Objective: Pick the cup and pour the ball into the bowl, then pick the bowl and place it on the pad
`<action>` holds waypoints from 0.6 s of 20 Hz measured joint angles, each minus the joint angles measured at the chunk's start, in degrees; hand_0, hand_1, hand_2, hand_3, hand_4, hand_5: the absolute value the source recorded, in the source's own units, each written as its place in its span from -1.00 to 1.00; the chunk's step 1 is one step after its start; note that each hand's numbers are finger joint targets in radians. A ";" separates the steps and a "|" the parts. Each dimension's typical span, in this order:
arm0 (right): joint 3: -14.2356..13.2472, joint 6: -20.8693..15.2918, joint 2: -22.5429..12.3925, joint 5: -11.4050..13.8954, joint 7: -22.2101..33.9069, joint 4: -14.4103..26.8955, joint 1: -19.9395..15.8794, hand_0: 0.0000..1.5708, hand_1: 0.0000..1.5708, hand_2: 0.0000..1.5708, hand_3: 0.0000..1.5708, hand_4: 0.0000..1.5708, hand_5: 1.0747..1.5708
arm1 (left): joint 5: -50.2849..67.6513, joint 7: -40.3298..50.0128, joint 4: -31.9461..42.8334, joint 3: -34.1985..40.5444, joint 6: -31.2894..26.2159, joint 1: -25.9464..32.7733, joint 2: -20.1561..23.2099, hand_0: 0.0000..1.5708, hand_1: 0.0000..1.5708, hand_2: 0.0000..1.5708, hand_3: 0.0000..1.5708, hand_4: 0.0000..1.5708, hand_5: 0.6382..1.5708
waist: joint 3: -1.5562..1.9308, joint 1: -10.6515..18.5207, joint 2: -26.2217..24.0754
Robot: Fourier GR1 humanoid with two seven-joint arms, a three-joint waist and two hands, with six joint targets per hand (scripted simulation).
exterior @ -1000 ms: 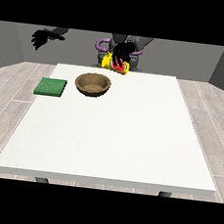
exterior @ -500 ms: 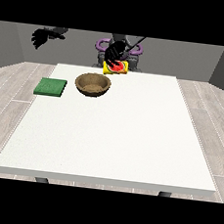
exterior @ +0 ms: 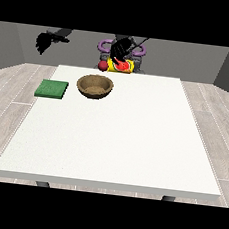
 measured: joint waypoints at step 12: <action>0.82 -3.33 3.98 0.10 -0.01 -2.46 0.63 -1.00 -1.00 -1.00 -1.00 -0.64 0.99 | 42.51 -4.21 -16.70 30.26 19.66 16.13 -2.22 -1.00 -1.00 -1.00 -1.00 -1.00 0.96 | -1.10 3.07 5.28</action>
